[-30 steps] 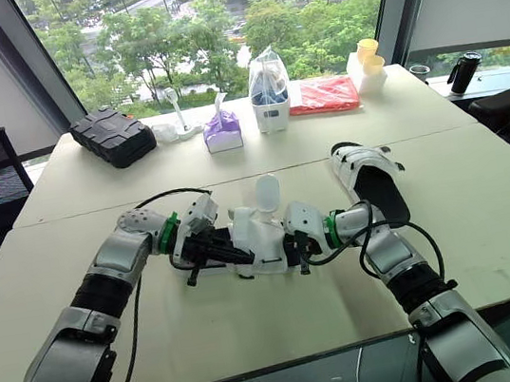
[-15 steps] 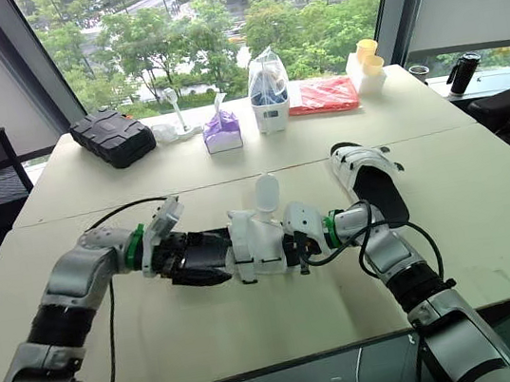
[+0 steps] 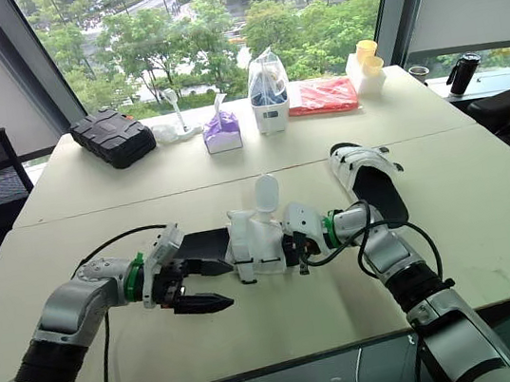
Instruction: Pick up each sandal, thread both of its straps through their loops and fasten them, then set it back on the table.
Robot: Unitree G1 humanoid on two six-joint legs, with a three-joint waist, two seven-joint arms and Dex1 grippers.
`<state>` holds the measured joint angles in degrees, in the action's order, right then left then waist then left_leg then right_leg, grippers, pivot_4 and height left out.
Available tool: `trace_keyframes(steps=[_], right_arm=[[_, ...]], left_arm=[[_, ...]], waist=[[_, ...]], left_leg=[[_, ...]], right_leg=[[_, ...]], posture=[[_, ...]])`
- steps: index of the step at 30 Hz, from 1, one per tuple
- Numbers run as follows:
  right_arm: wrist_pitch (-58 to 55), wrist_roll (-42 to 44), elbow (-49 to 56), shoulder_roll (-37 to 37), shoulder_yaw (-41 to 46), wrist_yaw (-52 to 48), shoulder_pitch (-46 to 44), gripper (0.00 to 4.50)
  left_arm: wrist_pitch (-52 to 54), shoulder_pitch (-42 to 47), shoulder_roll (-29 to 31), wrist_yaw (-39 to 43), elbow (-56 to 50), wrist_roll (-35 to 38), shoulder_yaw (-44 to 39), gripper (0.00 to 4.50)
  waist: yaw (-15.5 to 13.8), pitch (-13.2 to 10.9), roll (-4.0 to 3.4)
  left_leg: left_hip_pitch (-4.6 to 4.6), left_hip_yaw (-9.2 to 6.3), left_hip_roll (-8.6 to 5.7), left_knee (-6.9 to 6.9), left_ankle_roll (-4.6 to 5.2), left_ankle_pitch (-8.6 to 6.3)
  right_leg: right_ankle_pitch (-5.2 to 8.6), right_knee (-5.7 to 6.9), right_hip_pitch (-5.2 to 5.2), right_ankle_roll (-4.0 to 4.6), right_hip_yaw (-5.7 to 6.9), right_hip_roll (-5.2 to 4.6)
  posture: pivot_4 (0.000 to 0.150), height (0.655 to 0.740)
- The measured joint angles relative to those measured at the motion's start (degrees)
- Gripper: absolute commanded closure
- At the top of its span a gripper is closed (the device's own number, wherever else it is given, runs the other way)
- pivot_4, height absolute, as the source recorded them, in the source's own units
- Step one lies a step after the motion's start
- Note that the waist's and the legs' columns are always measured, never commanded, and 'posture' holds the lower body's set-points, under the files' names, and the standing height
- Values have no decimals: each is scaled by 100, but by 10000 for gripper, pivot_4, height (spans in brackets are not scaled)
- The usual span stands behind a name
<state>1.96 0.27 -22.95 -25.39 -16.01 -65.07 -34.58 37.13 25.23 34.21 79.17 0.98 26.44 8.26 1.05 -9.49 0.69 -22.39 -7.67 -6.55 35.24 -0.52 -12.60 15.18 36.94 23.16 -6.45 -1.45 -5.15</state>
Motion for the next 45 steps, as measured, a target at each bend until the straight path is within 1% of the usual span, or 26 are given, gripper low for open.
trace_keyframes(steps=[3, 6, 10, 14, 19, 27, 34, 45], right_arm=[[3, -3, 0, -3, 0, 0, 3, 45000], [9, -7, -12, -6, 0, 0, 1, 45000], [11, -8, -18, -5, 0, 1, -3, 45000], [12, -11, -28, -3, 0, 2, -8, 45000], [12, -12, -28, 0, 0, 4, -9, 45000], [20, -13, -30, 1, -6, 4, -10, 45000], [104, -15, -86, 2, -31, 2, -38, 45000], [117, -15, -105, -5, -40, 0, -52, 45000]], left_arm=[[-38, 11, -141, -88, 58, -7, 39, 1988], [-212, 68, -414, -210, 431, -160, 263, 1988], [-277, 126, -558, -250, 586, -253, 443, 1988], [-278, 197, -620, -301, 664, -302, 452, 1988], [-193, 200, -580, -305, 633, -248, 449, 1988], [-17, 57, -66, -219, 317, -71, 318, 1988], [-46, 18, -133, -404, 317, -70, 302, 1988], [-220, 19, -569, -617, 404, -97, 361, 1988]], waist=[[-2, 1, 1], [-10, 5, 1], [-11, 5, 2], [-12, 6, 2], [-9, 6, 2], [-5, 6, 1], [-1, 7, 2], [-6, 7, 2]], left_leg=[[0, 0, 0, 0, 0, 0], [2, 0, 0, 1, 0, 0], [2, 0, 0, 1, 0, 0], [2, 0, 0, 1, 0, 0], [2, 0, 0, 1, -1, 0], [2, 0, 1, -1, -1, 0], [2, 0, 2, -2, -1, 0], [2, 0, 3, -1, -1, 0]], right_leg=[[0, -1, -1, 0, 0, 0], [0, -1, -3, 0, 0, 0], [0, 0, -3, 1, 0, 0], [0, 0, -3, 1, 1, 0], [-1, 0, -3, 1, 1, 0], [0, -1, -2, 2, 1, 0], [1, -1, -2, 4, 1, 1], [0, -2, -2, 5, 1, 1]], posture=[[1500, 7400], [1500, 7400], [1500, 7400], [1500, 7400], [1500, 7400], [1500, 7400], [1500, 7400], [1500, 7400]])
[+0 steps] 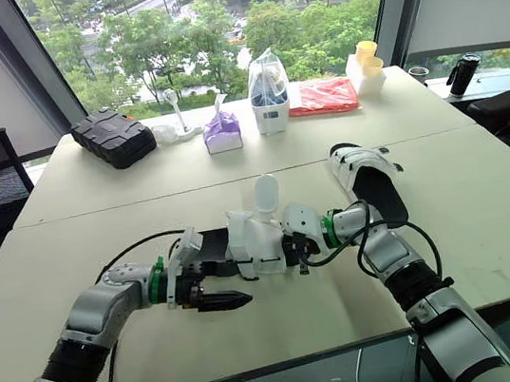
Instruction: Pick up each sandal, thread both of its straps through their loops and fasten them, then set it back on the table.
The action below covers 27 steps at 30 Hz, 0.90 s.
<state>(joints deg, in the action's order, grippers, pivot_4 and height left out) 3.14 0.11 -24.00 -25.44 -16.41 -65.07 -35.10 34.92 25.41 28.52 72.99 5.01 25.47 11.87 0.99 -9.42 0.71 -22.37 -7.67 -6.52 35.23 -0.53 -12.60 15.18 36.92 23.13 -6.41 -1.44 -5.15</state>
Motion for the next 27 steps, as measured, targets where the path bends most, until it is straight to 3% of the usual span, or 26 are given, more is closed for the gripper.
trace_keyframes(steps=[2, 5, 12, 18, 27], right_arm=[[0, 0, 0, 0, 0, 0, 0, 45000], [0, -1, 0, 0, -1, 0, 0, 45000], [3, -1, 1, 4, -8, -1, -4, 45000], [22, -1, -14, 4, -18, -4, -12, 45000], [100, -3, -83, 20, -74, -24, -70, 45000]], left_arm=[[-5, 1, -6, 6, 2, 0, 25, 1988], [-22, 2, -19, 36, 2, 1, 72, 9822], [-32, -125, -30, 41, -23, 2, 90, 44767], [106, -457, 334, 310, -531, 20, 300, 44767], [1, -789, 1371, 1090, -1513, 73, 595, 44767]], waist=[[-1, 0, 0], [1, 0, 0], [7, 0, 0], [4, 1, -2], [21, 1, 0]], left_leg=[[0, 0, 0, 0, 0, 0], [0, 0, 0, 0, 0, 0], [0, 0, 1, -2, 0, 0], [0, 0, 3, -6, -1, -1], [0, 1, 12, -13, -5, -3]], right_leg=[[0, 0, 0, 0, 0, 0], [0, -1, 0, 0, 0, 0], [0, -2, 0, 1, 0, 0], [3, -4, 1, 6, -1, 0], [23, -8, 5, 42, -2, 4]], posture=[[1500, 7400], [1500, 7400], [1500, 7400], [1500, 7400], [1500, 7400]])
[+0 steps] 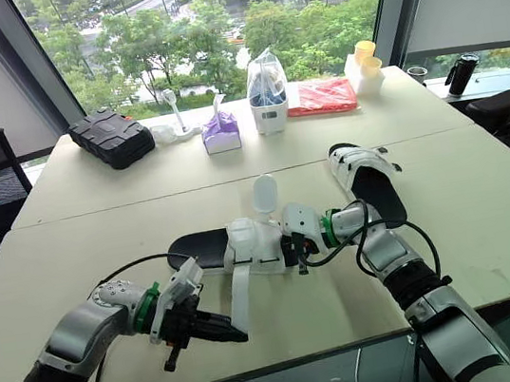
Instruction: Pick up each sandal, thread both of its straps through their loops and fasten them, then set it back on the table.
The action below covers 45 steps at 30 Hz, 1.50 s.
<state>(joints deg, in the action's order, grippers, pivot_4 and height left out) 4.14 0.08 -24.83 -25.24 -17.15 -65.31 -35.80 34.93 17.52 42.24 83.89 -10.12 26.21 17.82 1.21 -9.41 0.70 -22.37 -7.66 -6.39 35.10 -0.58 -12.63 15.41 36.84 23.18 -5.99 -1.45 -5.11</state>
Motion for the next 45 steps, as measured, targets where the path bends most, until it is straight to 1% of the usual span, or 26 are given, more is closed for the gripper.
trace_keyframes(steps=[2, 3, 9, 12, 16, 21, 24, 26, 31, 33, 34, 36, 37, 39, 41, 45], right_arm=[[8, 0, -8, -1, -4, -16, -5, 45000], [9, 0, -13, -1, -4, -26, -9, 45000], [16, 1, -15, 7, -34, -29, -29, 45000], [18, -1, -34, 0, -34, -28, -39, 45000], [23, 0, -67, 6, -37, -24, -54, 45000], [37, 2, -71, 18, -45, -33, -62, 45000], [36, -2, -93, 20, -45, -19, -72, 45000], [38, -1, -93, 33, -45, -21, -73, 45000], [59, -2, -121, 36, -46, -17, -81, 45000], [60, -9, -137, 30, -46, -16, -90, 45000], [60, -16, -143, 27, -45, -15, -93, 45000], [62, -37, -145, 33, -47, -13, -101, 45000], [65, -37, -145, 39, -48, -14, -102, 45000], [77, -37, -142, 47, -51, -29, -103, 45000], [83, -37, -141, 46, -51, -38, -105, 45000], [82, -39, -143, 37, -50, -29, -101, 45000]], left_arm=[[-319, -22, 284, 123, -41, -155, -9, 44767], [-404, -8, 305, 165, -39, -188, -17, 44767], [-513, 151, 297, 343, -42, -88, -38, 44767], [-505, 391, 250, 370, -2, 23, -112, 44767], [-366, 1211, -25, 231, 377, 221, -415, 44767], [-248, 1695, -324, 13, 945, 280, -570, 44767], [-174, 2136, -655, -320, 1580, 269, -698, 44767], [-174, 2261, -766, -486, 1843, 251, -759, 44767], [-168, 2408, -1207, -805, 2885, 83, -782, 44767], [-158, 2579, -1331, -853, 3207, 48, -783, 38691], [-158, 2697, -1404, -900, 3350, 42, -792, 37074], [-158, 2961, -1576, -1097, 3658, 11, -889, 28175], [-159, 3041, -1644, -1205, 3787, 0, -976, 22920], [-160, 3121, -1748, -1410, 4004, -11, -1118, 12939], [-161, 3122, -1821, -1527, 4146, -36, -1208, 4059], [-169, 3234, -1963, -1742, 4440, -53, -1465, 4059]], waist=[[-11, 3, -4], [-15, 4, -7], [-5, 4, -6], [-18, 4, -5], [-16, 5, -3], [-5, 5, -3], [-14, 3, 0], [-2, 4, -1], [-9, 4, 0], [-19, 5, 5], [-22, 5, 5], [-18, 6, 5], [-10, 6, 5], [-2, 6, 5], [-2, 6, 5], [-12, 5, 6]], left_leg=[[1, 0, 5, -2, -4, -2], [1, 0, 6, -2, -5, -3], [1, 0, 16, -2, -14, -9], [1, -1, 17, 1, -14, -9], [2, -1, 17, 5, -14, -9], [2, -1, 19, 2, -14, -9], [2, -3, 20, 7, -17, -7], [3, -2, 20, 5, -17, -7], [5, -3, 21, 6, -21, -5], [5, -6, 21, 8, -26, -1], [5, -6, 21, 10, -27, -1], [6, -6, 21, 11, -29, 0], [6, -6, 21, 10, -29, 0], [6, -6, 21, 6, -30, 0], [6, -6, 21, 6, -33, -1], [6, -7, 21, 9, -36, 1]], right_leg=[[4, 0, 1, 7, 2, 3], [4, 0, 0, 8, 2, 4], [7, 0, 2, 13, 4, 13], [7, 1, 1, 13, 6, 15], [1, 0, -2, 1, 7, 17], [-2, 3, 1, -3, 8, 23], [-3, 5, 0, -2, 9, 32], [-3, 6, 1, -2, 7, 32], [-3, 13, 1, -3, 7, 37], [-4, 13, -1, -2, 8, 41], [-4, 14, -2, -2, 8, 41], [-4, 13, -3, -2, 8, 41], [-4, 13, -2, -3, 8, 40], [-4, 15, 1, -3, 8, 41], [-4, 18, 2, -3, 8, 41], [-5, 19, 1, -3, 9, 44]], posture=[[1500, 7400], [1500, 7400], [1500, 7400], [1500, 7400], [1500, 7400], [1500, 7400], [1500, 7400], [1500, 7400], [1500, 7400], [1500, 7400], [1500, 7400], [1500, 7400], [1500, 7400], [1500, 7400], [1500, 7400], [1500, 7400]])
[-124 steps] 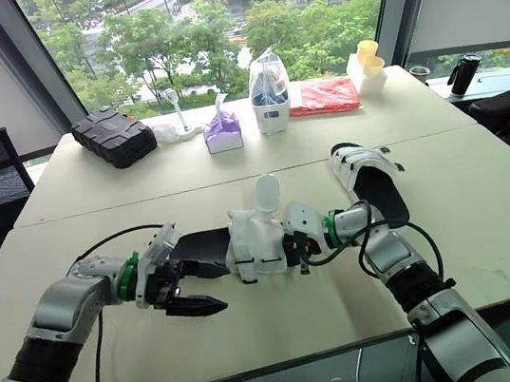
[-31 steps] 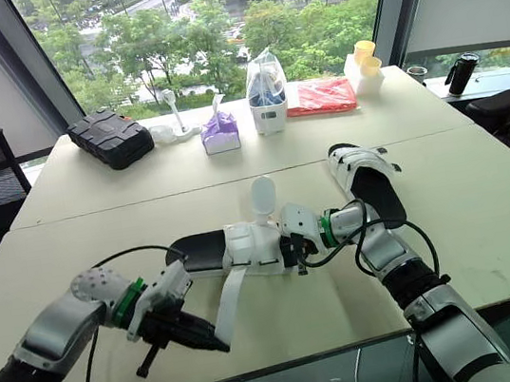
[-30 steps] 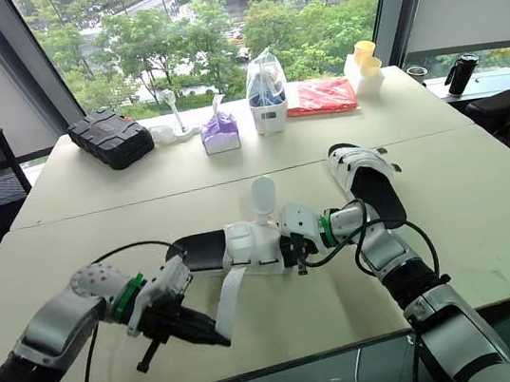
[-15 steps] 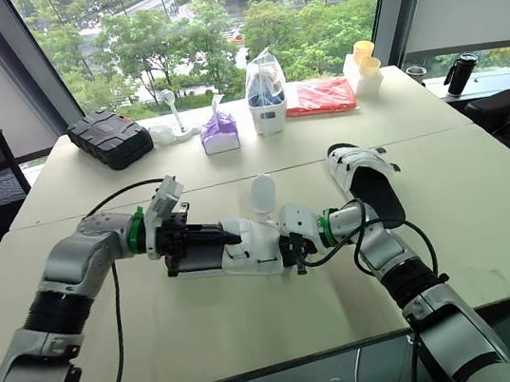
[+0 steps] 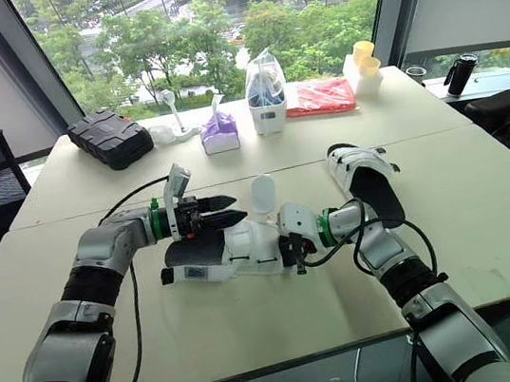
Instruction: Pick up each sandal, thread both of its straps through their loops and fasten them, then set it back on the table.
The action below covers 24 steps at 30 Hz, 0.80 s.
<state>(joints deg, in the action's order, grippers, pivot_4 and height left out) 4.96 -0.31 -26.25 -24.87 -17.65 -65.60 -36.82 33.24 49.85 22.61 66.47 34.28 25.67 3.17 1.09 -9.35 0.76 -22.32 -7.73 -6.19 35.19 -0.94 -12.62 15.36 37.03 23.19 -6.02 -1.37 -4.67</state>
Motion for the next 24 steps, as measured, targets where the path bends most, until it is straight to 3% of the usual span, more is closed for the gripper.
trace_keyframes(steps=[6, 14, 18, 24], right_arm=[[1, 1, 13, 19, -1, 0, 6, 45000], [3, 1, 17, 16, 8, 13, 25, 45000], [6, -2, 9, 21, 9, 17, 23, 45000], [44, -4, -4, 34, 0, 15, 17, 45000]], left_arm=[[-284, 236, 135, -257, 453, -161, -275, 4059], [60, -948, 1033, 562, -902, -113, -218, 4059], [640, -1303, 1322, 531, -1598, 164, -372, 4059], [2124, -2172, 1323, -312, -2709, 938, -1041, 4059]], waist=[[18, 0, 0], [9, 1, -1], [9, 1, -1], [19, 1, -1]], left_leg=[[0, 0, 0, -4, -4, -1], [1, -4, 2, -4, -5, -2], [1, -7, 3, -3, -6, -2], [2, -9, 7, -7, -8, -4]], right_leg=[[0, 2, 3, 0, 0, 0], [-1, 4, 3, 2, -1, -3], [-1, 3, 1, 4, -2, -4], [0, 3, 3, 4, -5, -3]], posture=[[1500, 7400], [1500, 7400], [1500, 7400], [1500, 7400]])
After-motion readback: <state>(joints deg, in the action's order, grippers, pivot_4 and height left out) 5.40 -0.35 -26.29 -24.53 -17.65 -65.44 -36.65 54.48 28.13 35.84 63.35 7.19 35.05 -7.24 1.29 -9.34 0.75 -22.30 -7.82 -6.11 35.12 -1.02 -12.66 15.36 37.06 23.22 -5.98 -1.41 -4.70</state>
